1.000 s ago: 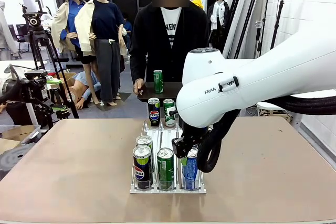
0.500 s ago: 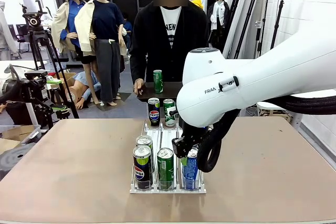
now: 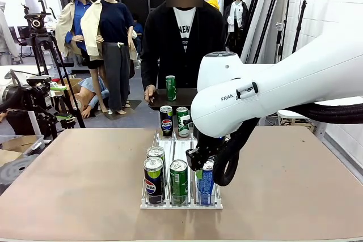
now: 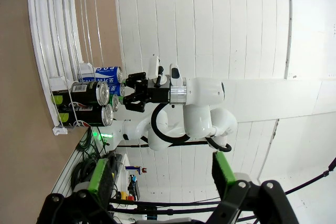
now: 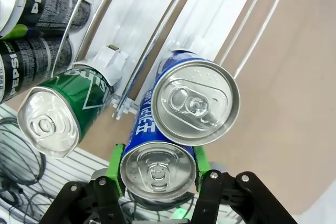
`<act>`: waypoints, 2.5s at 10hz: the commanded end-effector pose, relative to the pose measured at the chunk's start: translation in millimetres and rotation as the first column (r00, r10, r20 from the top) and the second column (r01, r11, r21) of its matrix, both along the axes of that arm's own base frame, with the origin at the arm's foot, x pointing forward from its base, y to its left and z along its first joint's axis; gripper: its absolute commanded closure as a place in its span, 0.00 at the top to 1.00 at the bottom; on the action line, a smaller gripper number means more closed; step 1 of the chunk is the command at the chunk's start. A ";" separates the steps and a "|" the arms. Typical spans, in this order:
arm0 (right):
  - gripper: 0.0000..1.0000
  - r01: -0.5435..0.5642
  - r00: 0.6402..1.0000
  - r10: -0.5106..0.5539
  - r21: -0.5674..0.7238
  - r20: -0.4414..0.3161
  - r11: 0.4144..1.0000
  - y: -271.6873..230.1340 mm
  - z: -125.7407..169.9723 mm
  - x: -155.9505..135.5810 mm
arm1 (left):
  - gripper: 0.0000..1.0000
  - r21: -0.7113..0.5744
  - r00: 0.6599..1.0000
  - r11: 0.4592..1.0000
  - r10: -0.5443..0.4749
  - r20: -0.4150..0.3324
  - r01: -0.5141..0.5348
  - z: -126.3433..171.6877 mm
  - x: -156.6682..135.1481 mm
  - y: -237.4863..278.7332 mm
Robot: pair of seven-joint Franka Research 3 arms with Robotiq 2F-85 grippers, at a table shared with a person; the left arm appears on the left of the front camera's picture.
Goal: Retrieve and hand over the desired beverage to the person.
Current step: Pick up another can of the same type that the person held from the Automatic Can Dispenser.
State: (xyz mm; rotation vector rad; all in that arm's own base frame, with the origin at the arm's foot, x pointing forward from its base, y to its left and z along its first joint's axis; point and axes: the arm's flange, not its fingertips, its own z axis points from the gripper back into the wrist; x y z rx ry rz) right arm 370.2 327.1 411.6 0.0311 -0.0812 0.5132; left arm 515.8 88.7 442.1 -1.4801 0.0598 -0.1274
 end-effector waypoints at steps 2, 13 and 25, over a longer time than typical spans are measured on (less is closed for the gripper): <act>0.00 0.017 0.999 -0.016 0.039 -0.044 0.999 -32.8 49.3 -4.1 | 1.00 0.011 1.000 1.000 0.005 0.003 -0.005 0.6 -0.2 1.2; 0.00 0.056 0.990 -0.043 -0.091 0.138 0.994 -193.0 194.0 -26.2 | 1.00 0.011 1.000 1.000 0.005 0.003 -0.005 0.6 -0.2 1.2; 0.00 0.119 0.968 -0.111 -0.019 0.227 0.993 -237.2 242.4 -67.3 | 1.00 0.011 1.000 1.000 0.005 0.003 -0.005 0.6 -0.2 1.2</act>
